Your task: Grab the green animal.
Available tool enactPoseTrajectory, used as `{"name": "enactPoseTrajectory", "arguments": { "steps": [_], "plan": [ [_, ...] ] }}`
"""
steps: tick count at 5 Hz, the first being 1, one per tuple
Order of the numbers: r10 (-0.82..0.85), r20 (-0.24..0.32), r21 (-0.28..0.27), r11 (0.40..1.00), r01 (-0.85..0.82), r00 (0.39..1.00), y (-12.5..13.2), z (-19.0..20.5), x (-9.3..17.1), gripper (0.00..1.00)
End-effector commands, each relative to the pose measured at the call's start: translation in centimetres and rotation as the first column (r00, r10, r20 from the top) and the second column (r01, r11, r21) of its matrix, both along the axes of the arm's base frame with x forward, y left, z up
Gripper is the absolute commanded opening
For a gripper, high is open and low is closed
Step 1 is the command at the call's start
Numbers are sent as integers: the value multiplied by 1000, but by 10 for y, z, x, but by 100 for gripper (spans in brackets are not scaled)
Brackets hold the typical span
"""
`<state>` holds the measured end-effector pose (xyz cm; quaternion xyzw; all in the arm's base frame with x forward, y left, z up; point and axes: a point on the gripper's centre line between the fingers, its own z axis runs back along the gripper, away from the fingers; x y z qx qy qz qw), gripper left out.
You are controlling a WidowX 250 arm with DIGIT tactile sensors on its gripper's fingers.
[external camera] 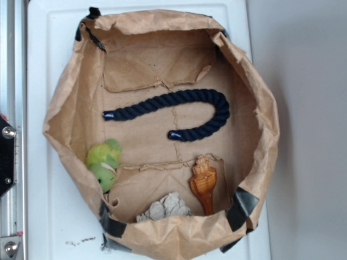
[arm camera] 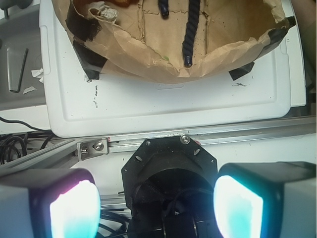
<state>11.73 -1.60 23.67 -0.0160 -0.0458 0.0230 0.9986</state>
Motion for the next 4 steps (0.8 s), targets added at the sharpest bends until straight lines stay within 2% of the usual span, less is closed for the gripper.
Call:
{"name": "enactPoseTrajectory", "arguments": {
  "steps": [1,2,3,4],
  "plan": [
    [0,0,0,1000,0,1000,0,0,0,100],
    [82,28,7,997,-82,996,-7,-8,46,100],
    [113,60,-1,994,-113,992,-3,-13,77,100],
    [115,95,-15,993,-115,989,1,-14,96,100]
  ]
}}
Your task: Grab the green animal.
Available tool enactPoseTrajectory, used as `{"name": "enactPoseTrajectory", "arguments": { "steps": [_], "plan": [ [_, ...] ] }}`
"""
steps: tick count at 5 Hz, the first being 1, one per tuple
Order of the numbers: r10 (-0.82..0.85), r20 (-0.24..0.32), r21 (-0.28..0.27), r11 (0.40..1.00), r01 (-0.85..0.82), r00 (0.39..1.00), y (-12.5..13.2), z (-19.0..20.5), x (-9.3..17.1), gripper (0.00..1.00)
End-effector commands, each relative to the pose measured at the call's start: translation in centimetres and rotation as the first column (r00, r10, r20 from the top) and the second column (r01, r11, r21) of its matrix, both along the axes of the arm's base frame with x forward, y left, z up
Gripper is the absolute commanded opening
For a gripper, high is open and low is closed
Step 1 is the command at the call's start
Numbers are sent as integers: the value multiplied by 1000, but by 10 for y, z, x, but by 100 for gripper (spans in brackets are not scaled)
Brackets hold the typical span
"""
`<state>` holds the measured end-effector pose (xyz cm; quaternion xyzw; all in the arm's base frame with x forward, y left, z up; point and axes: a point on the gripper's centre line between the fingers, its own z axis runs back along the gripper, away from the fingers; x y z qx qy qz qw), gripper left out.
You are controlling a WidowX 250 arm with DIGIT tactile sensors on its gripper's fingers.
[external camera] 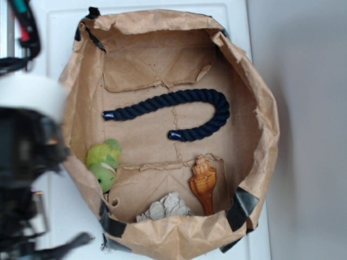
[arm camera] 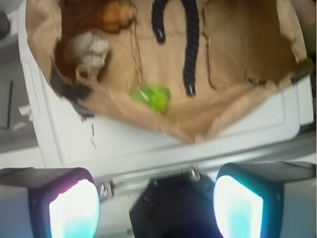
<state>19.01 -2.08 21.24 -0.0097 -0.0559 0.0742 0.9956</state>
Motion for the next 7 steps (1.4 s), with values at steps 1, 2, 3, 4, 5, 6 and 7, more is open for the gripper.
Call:
{"name": "enactPoseTrajectory", "arguments": {
  "steps": [1,2,3,4,5,6,7],
  "plan": [
    [-54,150,-89,994,68,987,21,-8,36,100],
    [-56,176,-44,997,64,983,36,-33,55,100],
    [-63,165,48,997,56,984,43,-58,65,100],
    [-63,165,48,997,56,984,43,-58,65,100],
    [-63,165,48,997,56,984,43,-58,65,100],
    [-63,165,48,997,56,984,43,-58,65,100],
    [-63,165,48,997,56,984,43,-58,65,100]
  ]
}}
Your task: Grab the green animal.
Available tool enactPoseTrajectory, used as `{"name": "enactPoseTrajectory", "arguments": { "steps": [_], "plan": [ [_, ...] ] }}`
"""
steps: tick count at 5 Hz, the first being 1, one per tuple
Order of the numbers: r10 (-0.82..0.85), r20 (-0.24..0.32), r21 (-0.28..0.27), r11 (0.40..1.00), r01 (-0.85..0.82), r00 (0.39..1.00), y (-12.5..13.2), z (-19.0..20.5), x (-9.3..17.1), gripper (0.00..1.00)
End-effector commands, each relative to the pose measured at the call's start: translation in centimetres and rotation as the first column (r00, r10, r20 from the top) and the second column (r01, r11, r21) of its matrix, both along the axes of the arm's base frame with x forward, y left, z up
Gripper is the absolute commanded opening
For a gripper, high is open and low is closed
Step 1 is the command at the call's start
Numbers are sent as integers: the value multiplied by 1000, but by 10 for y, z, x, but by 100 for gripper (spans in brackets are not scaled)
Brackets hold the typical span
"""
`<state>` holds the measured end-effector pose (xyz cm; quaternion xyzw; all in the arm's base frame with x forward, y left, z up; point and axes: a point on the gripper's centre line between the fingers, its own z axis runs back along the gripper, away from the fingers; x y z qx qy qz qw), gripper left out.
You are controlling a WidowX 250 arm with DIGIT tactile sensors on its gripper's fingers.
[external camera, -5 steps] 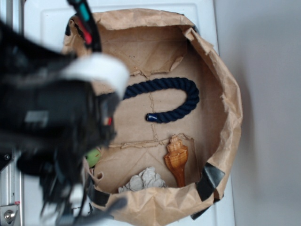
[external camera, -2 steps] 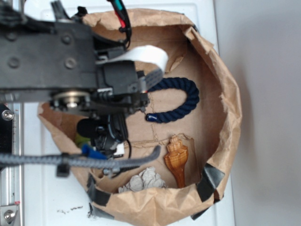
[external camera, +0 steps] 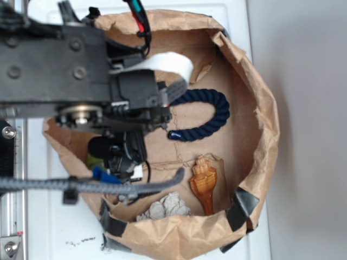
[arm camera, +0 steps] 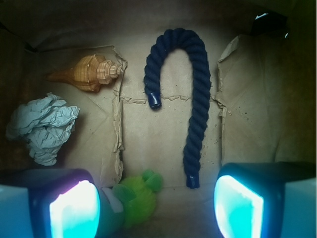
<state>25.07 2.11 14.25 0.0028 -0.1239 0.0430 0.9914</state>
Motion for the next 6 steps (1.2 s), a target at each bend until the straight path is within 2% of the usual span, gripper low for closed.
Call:
{"name": "enactPoseTrajectory", "arguments": {
  "steps": [1,2,3,4,5,6],
  "plan": [
    [-17,59,20,1000,16,998,5,-3,-1,100],
    [-27,93,73,997,20,995,10,-34,-1,100],
    [-31,106,84,996,22,994,10,-42,3,100],
    [-45,59,86,996,40,997,2,-51,18,100],
    [-105,8,97,990,104,994,-12,-63,18,100],
    [-140,-7,69,988,140,990,-15,-60,17,100]
  ]
}}
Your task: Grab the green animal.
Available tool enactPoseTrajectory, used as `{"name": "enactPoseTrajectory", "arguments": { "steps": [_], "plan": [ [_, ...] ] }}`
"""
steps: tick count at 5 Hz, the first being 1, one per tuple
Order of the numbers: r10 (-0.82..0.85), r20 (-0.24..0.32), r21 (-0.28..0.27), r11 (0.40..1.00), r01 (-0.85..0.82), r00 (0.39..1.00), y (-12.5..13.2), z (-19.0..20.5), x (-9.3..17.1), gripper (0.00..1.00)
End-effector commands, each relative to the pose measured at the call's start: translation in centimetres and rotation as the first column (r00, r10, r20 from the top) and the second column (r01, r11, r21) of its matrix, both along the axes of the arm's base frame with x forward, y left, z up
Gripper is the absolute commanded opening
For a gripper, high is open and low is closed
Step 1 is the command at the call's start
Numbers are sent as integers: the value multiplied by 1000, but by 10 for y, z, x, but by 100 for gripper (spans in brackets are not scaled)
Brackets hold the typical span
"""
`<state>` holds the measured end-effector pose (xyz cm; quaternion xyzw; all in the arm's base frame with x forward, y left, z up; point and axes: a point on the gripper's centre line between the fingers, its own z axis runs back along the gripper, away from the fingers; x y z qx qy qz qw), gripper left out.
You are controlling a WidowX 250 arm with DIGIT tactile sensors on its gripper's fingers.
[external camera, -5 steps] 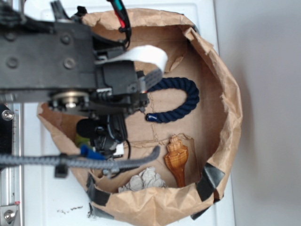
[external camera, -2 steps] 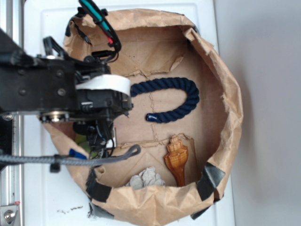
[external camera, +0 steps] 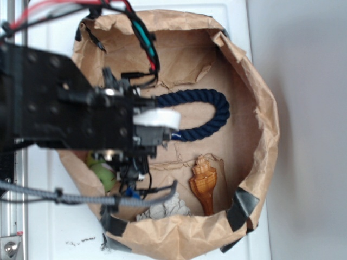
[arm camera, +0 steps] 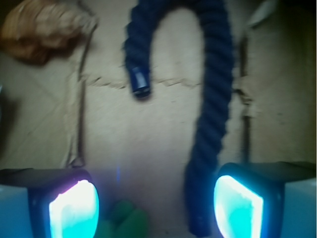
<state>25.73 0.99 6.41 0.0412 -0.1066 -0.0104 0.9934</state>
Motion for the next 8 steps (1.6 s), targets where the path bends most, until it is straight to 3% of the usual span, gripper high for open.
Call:
{"name": "enactPoseTrajectory", "arguments": {
  "steps": [1,4,7,8],
  "plan": [
    [-55,35,-64,996,57,998,-2,32,15,100],
    [-103,-17,-85,991,101,995,-1,31,8,100],
    [-144,-158,-79,988,133,977,0,32,-22,100],
    [-88,-194,-39,996,82,977,0,20,-29,100]
  ]
}}
